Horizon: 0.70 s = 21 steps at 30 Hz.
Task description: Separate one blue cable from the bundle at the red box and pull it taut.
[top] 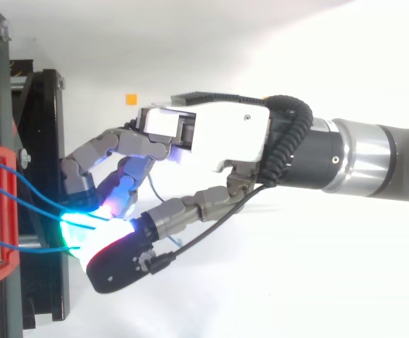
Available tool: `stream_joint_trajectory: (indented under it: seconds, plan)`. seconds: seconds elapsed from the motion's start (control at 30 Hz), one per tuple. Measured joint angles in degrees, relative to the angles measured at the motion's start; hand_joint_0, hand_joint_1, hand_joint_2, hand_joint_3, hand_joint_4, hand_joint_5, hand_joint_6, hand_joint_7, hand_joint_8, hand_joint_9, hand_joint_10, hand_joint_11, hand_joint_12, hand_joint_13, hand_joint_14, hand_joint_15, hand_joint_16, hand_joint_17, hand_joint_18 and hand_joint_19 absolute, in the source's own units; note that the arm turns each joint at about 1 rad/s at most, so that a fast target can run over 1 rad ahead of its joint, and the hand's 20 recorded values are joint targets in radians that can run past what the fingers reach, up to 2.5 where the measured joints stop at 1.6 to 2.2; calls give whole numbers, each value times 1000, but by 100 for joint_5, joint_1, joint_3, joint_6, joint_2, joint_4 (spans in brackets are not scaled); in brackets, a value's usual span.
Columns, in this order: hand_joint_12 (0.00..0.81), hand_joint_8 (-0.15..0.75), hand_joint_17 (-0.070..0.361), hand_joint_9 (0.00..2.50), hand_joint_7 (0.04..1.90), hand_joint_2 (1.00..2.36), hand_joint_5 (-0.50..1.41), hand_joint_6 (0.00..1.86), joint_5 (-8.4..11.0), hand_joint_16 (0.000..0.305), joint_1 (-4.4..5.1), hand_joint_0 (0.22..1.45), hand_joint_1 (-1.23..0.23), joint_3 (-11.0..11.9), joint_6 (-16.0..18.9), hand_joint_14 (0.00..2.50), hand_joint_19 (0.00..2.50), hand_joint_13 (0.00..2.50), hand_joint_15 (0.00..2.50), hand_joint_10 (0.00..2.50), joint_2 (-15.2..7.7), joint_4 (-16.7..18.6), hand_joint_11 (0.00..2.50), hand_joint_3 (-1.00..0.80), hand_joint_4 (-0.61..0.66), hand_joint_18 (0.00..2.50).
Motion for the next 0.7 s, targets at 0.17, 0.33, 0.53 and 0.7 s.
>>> stream_joint_trajectory:
  seconds: [0.17, 0.33, 0.53, 0.7]
  plan:
    - [388, 408, 113, 1103, 1239, 1008, -147, 905, -5, 50, 4, 652, -808, 1, -189, 21, 736, 945, 645, 15, 112, -337, 947, -389, 340, 993]
    - [385, 398, 112, 1119, 1246, 1000, -142, 902, -49, 50, 9, 646, -739, 1, -240, 21, 735, 946, 638, 15, 143, -563, 941, -500, 344, 992]
    - [388, 402, 114, 1131, 1253, 1000, -137, 897, -128, 51, 15, 581, -641, 1, -276, 21, 737, 950, 645, 15, 146, -697, 931, -500, 348, 996]
    - [386, 405, 113, 1163, 1264, 1000, -126, 889, -169, 50, 16, 578, -427, 0, -290, 19, 765, 955, 657, 15, 171, -769, 907, -500, 331, 990]
